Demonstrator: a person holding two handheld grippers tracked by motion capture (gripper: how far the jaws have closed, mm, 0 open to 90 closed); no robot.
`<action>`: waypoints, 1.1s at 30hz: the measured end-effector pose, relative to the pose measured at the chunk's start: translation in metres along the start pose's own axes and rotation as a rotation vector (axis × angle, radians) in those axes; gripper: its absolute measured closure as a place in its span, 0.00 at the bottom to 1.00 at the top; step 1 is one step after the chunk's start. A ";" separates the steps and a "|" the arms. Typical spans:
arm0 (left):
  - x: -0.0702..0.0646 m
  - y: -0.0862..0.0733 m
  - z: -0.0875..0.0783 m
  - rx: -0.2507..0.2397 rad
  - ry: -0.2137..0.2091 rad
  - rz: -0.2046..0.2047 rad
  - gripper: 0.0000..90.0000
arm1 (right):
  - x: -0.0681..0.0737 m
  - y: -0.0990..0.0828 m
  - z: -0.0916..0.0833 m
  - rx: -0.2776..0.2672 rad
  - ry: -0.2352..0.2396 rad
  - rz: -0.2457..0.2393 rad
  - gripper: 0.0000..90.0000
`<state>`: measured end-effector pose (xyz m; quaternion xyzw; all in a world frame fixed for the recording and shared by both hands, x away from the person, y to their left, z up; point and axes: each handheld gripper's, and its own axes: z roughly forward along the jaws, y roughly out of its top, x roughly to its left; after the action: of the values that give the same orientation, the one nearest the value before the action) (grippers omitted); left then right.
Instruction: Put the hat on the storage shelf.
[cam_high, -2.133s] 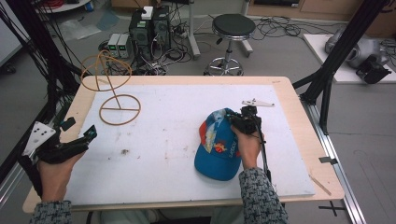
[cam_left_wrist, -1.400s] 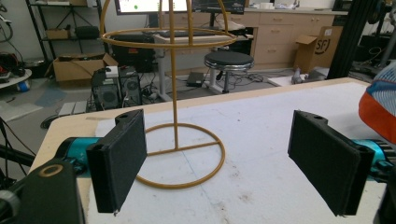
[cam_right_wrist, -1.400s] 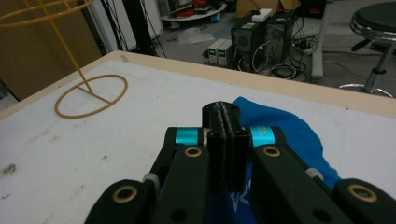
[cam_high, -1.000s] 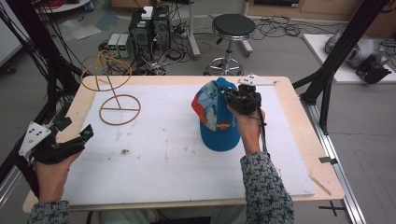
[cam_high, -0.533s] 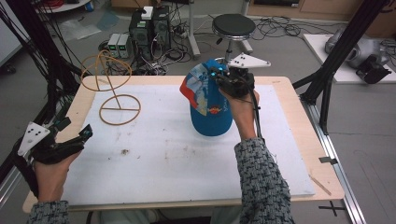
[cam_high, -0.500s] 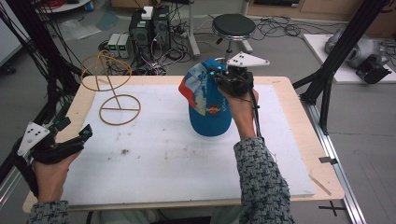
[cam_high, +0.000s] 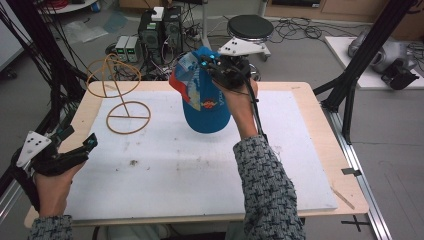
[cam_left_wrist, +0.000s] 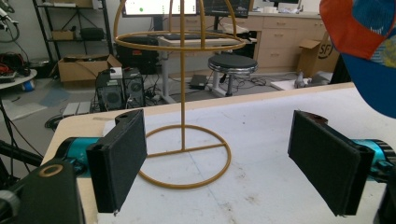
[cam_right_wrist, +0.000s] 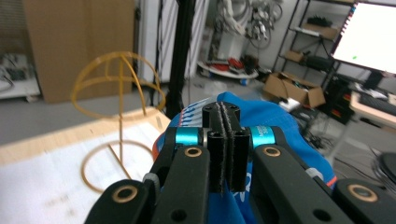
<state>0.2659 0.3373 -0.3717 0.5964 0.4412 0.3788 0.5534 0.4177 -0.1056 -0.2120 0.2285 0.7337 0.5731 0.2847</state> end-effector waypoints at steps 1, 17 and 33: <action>0.001 0.000 0.000 -0.003 0.001 -0.002 0.22 | 0.001 0.004 0.003 -0.010 0.009 0.000 1.00; 0.002 -0.001 0.000 0.001 0.004 0.002 0.22 | 0.024 0.044 0.042 -0.062 0.067 -0.035 1.00; 0.002 0.001 -0.001 -0.007 0.002 0.002 0.22 | 0.051 0.075 0.083 -0.077 0.130 -0.059 1.00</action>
<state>0.2656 0.3396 -0.3709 0.5945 0.4398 0.3813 0.5548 0.4373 0.0047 -0.1625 0.1577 0.7344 0.6060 0.2617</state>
